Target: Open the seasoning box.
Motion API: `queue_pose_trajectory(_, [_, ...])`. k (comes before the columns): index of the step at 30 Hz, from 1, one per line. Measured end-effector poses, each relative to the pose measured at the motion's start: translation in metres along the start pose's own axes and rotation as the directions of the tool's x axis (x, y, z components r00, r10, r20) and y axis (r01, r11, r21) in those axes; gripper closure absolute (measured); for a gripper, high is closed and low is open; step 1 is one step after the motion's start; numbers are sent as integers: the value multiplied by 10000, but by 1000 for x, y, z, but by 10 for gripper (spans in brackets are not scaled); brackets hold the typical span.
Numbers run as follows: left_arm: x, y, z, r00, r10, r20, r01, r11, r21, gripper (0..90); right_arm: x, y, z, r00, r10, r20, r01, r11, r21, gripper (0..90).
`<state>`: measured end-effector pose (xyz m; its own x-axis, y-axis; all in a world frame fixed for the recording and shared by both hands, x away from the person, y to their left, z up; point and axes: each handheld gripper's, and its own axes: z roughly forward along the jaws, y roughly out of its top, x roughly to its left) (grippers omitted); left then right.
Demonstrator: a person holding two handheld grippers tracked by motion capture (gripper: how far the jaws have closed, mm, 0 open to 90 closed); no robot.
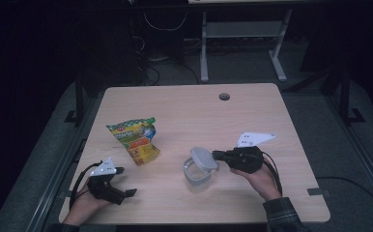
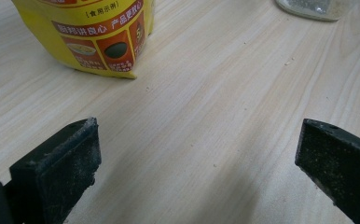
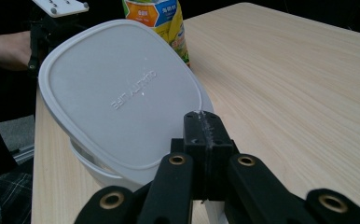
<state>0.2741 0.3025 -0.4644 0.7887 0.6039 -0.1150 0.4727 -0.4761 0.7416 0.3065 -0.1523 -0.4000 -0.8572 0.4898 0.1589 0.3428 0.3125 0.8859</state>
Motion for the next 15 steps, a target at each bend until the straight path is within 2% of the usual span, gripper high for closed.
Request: queue_pose_trajectory(15, [0, 0, 0, 10000, 45, 5, -45, 10000, 40, 0, -2, -2, 0, 10000, 59, -14, -59, 10000, 27, 895])
